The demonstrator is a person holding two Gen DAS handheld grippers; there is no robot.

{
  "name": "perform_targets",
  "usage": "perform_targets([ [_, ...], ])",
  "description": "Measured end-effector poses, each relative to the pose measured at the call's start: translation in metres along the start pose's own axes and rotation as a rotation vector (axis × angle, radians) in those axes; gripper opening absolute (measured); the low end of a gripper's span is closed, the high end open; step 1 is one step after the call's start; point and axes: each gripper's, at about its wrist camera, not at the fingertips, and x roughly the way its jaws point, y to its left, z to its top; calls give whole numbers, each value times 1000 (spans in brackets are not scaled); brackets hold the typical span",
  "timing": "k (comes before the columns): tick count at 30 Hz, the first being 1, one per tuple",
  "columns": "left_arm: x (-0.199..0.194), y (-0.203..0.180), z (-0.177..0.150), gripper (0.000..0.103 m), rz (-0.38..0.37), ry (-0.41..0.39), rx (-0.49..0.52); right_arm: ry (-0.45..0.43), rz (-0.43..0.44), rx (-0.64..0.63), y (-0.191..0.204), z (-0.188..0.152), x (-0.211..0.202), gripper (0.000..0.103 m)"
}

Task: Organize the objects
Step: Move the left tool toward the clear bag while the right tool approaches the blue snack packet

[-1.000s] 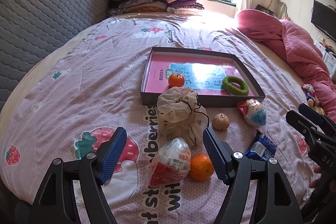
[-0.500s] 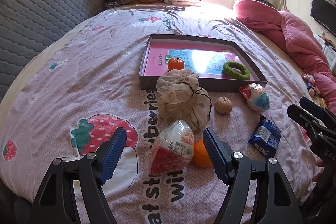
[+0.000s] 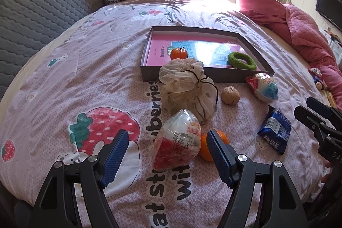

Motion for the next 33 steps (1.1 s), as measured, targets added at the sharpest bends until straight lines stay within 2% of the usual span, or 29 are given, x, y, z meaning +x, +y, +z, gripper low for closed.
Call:
perform_targets([
  [17, 9, 4, -4, 76, -9, 27, -4, 48, -1, -34, 4, -12, 10, 68],
  [33, 15, 5, -5, 76, -18, 31, -9, 93, -18, -192, 15, -26, 35, 69],
])
